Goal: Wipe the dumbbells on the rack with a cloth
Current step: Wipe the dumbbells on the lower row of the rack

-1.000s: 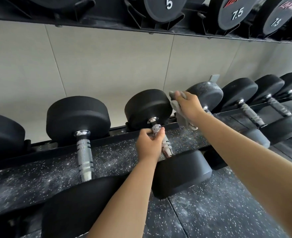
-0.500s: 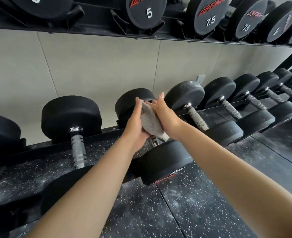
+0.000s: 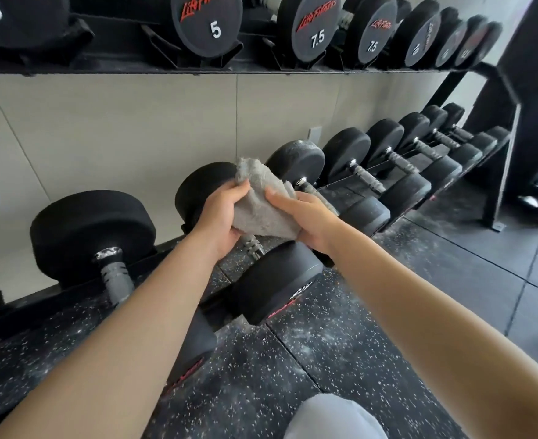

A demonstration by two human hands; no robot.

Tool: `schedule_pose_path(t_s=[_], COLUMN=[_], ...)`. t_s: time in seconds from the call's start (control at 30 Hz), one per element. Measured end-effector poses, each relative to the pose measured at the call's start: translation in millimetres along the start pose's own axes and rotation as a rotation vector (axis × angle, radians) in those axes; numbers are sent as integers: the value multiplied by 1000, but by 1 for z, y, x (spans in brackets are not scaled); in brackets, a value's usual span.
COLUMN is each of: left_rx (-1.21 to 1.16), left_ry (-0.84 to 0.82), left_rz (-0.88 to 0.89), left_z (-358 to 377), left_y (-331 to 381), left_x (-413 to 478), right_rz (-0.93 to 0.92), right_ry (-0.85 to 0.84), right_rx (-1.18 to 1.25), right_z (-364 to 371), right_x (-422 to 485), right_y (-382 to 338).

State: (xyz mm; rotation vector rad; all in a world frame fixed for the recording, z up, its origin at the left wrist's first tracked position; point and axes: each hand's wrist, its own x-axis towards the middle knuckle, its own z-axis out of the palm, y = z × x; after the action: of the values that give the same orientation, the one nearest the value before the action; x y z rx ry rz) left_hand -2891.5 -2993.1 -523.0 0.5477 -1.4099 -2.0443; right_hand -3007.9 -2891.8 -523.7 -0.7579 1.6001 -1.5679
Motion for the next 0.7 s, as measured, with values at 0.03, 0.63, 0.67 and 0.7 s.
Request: schedule_pose_path(t_s=[0.03,0.63,0.67,0.7], left_rx=[72,454,456,446], left_ry=[12,132,143,150], left_rz=[6,333,323,308], left_z=[1,33,40,49], left_y=[-1,-45,-47,-49], left_x=[2,30,35,42], right_rz=[-40,-188,-193,-203], right_ry=[69,422,415,397], right_rx=[5,-91,-100,-107], right_z=[0,-14,-24,-35], right_x=[-2,1,5,9], right_y=[1,17,15,11])
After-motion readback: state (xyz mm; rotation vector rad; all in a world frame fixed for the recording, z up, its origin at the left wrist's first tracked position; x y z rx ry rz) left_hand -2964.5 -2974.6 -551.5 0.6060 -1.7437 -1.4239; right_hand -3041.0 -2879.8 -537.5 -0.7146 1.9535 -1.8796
